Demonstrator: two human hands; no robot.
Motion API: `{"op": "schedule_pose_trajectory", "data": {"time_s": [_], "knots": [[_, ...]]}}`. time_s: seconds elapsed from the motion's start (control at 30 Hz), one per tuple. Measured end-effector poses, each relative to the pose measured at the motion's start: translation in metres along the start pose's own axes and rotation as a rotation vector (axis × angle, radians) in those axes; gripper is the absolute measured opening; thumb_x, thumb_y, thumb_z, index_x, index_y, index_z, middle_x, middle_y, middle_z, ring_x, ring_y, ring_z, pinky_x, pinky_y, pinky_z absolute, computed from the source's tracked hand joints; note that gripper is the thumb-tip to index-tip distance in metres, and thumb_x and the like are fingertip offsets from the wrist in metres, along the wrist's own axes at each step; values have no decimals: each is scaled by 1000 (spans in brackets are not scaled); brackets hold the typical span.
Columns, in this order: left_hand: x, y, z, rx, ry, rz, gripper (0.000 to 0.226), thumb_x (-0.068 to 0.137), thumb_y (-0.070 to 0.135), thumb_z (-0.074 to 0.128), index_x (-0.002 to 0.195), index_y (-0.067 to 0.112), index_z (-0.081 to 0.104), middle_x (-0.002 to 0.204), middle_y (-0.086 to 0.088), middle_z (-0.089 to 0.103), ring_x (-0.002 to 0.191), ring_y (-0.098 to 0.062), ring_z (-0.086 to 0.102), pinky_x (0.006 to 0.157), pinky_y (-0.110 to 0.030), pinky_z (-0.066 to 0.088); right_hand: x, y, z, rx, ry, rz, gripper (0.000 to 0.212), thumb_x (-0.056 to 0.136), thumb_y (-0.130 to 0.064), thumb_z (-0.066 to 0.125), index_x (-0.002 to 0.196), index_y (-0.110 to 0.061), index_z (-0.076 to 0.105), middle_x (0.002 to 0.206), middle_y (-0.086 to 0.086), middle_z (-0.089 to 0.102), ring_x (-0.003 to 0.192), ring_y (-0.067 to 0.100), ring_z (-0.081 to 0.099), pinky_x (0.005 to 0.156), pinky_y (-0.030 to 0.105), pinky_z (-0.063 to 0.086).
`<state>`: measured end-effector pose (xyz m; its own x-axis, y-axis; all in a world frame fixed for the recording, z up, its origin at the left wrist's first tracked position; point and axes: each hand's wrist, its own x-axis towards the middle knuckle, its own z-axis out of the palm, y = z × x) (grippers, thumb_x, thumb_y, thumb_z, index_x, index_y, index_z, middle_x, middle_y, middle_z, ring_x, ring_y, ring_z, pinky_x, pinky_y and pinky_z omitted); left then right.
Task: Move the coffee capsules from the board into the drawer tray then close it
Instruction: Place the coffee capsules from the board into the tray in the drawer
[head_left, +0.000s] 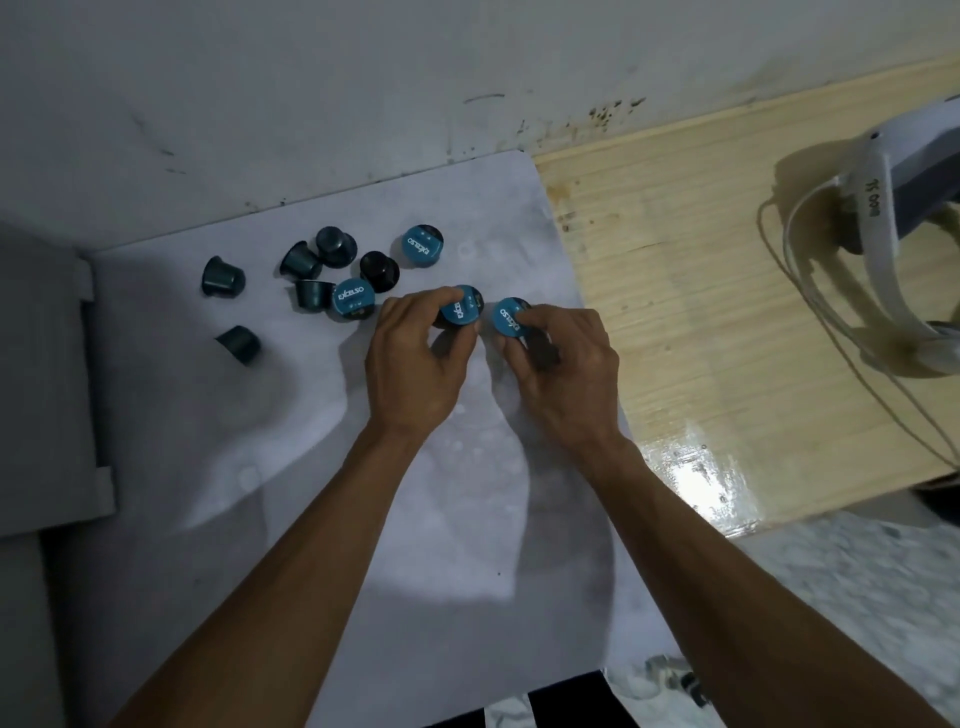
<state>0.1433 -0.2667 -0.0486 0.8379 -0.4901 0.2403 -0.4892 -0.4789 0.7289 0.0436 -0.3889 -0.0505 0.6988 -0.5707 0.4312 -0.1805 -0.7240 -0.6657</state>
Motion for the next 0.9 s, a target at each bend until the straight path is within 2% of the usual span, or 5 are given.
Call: {"op": "schedule_pose_trajectory", "data": {"time_s": [0.17,0.3,0.63,0.77,0.9], "knots": [[-11,14,-23,-65,54,-47,28,83,20,76,108,11,68,99,2,70,88,-15,62,75,-37,54,3,-21,-9,55,-10,84,20,84,-29,77,77,-14,66,69,-3,66,67,11,59,68,26,49],[-28,33,-54,-94,132,-74,29,81,15,77,109,14,69,99,12,64,89,-15,62,68,-34,54,4,-39,-28,121,-107,24,16,80,-13,79,94,-8,71,91,3,73,84,17,62,75,24,48],[-83,67,-173,-33,297,-97,32,79,20,80,108,28,68,94,37,56,71,-1,56,62,-16,43,-1,-141,-49,249,-119,-107,26,76,-16,84,97,-10,72,93,0,72,81,18,65,72,22,50],[-119,67,-233,-36,342,-148,30,79,20,80,104,30,68,89,36,59,62,4,50,61,-10,40,-23,-198,-48,283,-127,-159,27,74,-17,85,96,-12,72,93,-4,71,79,14,63,73,10,44],[-174,55,-299,-28,388,-161,26,77,20,82,100,24,71,91,16,68,59,6,51,54,-10,41,-64,-256,-40,324,-152,-164,27,76,-23,83,97,-12,72,90,-2,71,77,13,64,70,10,44]]}}
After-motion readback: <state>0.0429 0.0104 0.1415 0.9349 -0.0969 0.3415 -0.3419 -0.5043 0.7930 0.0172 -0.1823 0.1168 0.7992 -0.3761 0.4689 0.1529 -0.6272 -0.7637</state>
